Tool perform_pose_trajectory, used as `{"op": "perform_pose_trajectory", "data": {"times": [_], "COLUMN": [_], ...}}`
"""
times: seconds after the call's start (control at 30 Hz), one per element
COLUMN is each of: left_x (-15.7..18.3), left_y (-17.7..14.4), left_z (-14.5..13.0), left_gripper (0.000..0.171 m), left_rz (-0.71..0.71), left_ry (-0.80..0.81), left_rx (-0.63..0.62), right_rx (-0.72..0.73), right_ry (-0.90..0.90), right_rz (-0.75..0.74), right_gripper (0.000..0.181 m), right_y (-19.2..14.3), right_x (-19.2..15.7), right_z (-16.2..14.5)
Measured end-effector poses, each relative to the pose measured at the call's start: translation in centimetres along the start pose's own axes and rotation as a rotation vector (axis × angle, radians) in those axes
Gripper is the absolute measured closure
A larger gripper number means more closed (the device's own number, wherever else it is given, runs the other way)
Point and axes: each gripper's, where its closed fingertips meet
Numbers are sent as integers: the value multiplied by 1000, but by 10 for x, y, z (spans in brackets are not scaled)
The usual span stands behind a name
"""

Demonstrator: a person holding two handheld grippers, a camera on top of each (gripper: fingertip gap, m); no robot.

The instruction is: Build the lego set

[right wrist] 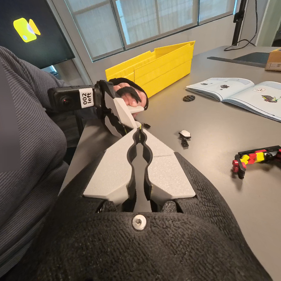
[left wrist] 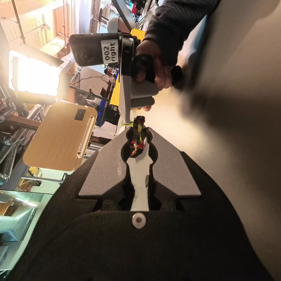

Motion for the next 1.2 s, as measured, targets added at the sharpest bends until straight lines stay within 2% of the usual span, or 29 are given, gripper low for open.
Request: {"op": "perform_pose_trajectory", "data": {"times": [0.23,0.4,0.57,0.93,1.2], "left_x": [7,7,6,-6,-12], "left_y": [3,3,3,0,-3], "left_z": [-2,0,3,7,7], "left_gripper": [156,156,156,156,156], "left_rz": [-23,-22,-26,-12,8], "left_ry": [40,54,20,-117,-151], "left_rx": [-22,-16,8,43,55], "right_rx": [-70,-67,-54,24,61], "right_ry": [-6,29,29,-61,-88], "right_rz": [-39,-6,29,1,-31], "right_gripper": [181,181,181,181,181], "right_y": [5,2,0,1,3], "right_x": [4,1,-4,-5,-4], "right_z": [-9,-9,-8,4,9]}}
Point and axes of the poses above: each gripper's, where its closed fingertips meet, y out along the fingers, z out of its top, x = y × z across the jaws, and after that the axes turned 1 degree about y, right-handed
